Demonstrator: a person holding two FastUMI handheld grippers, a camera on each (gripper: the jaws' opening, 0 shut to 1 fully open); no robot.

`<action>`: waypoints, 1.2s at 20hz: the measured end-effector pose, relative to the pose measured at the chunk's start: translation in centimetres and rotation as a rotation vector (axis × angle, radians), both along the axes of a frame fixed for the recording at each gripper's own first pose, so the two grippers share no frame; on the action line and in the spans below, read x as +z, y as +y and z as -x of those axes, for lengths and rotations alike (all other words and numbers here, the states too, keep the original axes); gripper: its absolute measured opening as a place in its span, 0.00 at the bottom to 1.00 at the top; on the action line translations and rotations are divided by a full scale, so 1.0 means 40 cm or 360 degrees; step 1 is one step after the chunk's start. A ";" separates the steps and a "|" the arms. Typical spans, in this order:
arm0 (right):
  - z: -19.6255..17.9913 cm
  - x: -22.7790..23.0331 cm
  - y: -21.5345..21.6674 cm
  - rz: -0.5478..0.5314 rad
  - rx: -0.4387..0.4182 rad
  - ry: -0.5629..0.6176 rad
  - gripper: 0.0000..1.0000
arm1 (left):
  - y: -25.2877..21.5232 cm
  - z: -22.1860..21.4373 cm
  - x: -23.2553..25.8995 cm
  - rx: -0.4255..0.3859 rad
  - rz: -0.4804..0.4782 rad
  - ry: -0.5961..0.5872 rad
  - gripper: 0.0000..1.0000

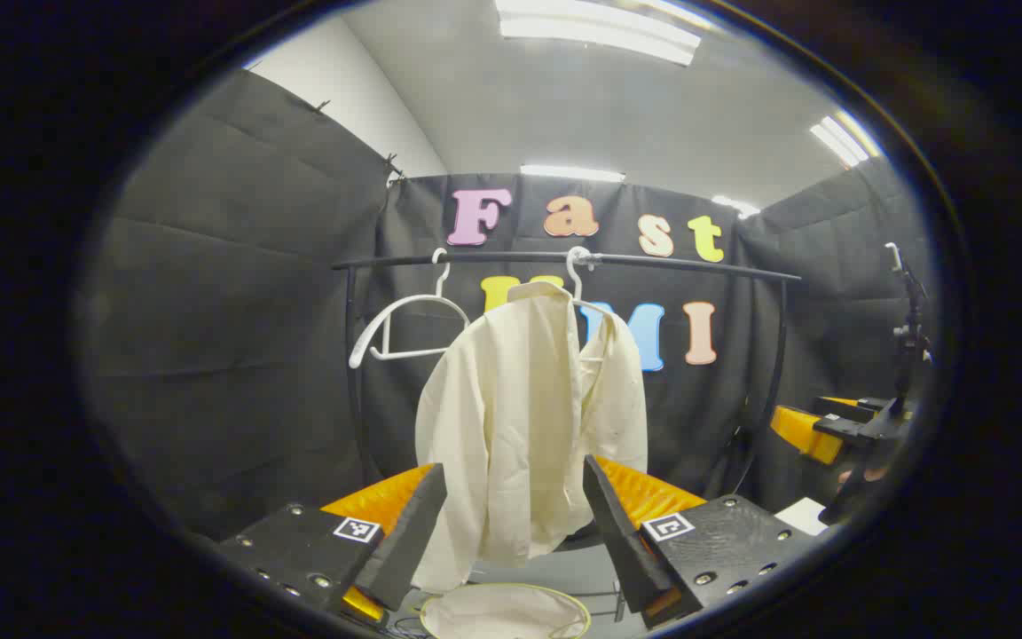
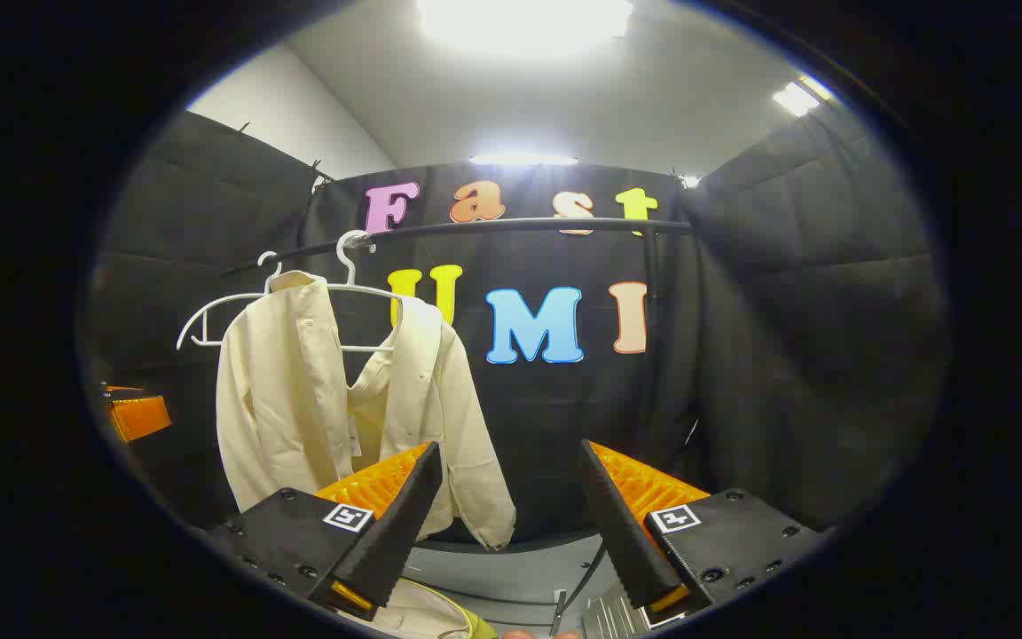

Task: Grasp the clothes on the hanger with both hands and then place them into the laundry hamper below.

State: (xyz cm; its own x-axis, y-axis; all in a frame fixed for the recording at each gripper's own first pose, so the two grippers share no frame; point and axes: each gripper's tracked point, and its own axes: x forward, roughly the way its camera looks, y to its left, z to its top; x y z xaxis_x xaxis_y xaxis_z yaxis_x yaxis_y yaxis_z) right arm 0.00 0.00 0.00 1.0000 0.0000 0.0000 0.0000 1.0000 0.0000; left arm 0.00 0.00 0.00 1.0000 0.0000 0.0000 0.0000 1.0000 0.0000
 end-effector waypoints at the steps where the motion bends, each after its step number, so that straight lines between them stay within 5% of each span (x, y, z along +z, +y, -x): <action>1: -0.003 -0.004 0.002 -0.0001 0.0002 0.0010 0.98 | 0.001 -0.007 -0.005 0.0004 0.0000 0.0000 0.90; 14: -0.051 0.015 0.023 -0.0031 0.0000 0.0050 0.98 | -0.003 -0.023 -0.024 -0.0014 0.0045 0.0057 0.91; 24: -0.146 -0.018 -0.050 -0.0050 0.0017 0.0090 0.98 | -0.060 -0.116 -0.017 0.0125 0.0016 0.0074 0.91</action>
State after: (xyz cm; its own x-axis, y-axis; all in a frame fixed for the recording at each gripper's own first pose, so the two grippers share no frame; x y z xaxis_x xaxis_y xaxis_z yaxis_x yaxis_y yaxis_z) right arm 5.85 -1.99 -0.74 0.9984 0.0114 -0.0563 -0.0096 0.9994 0.0318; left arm 4.63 -2.42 -0.69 0.9958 0.0784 -0.0468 -0.0789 0.9968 -0.0084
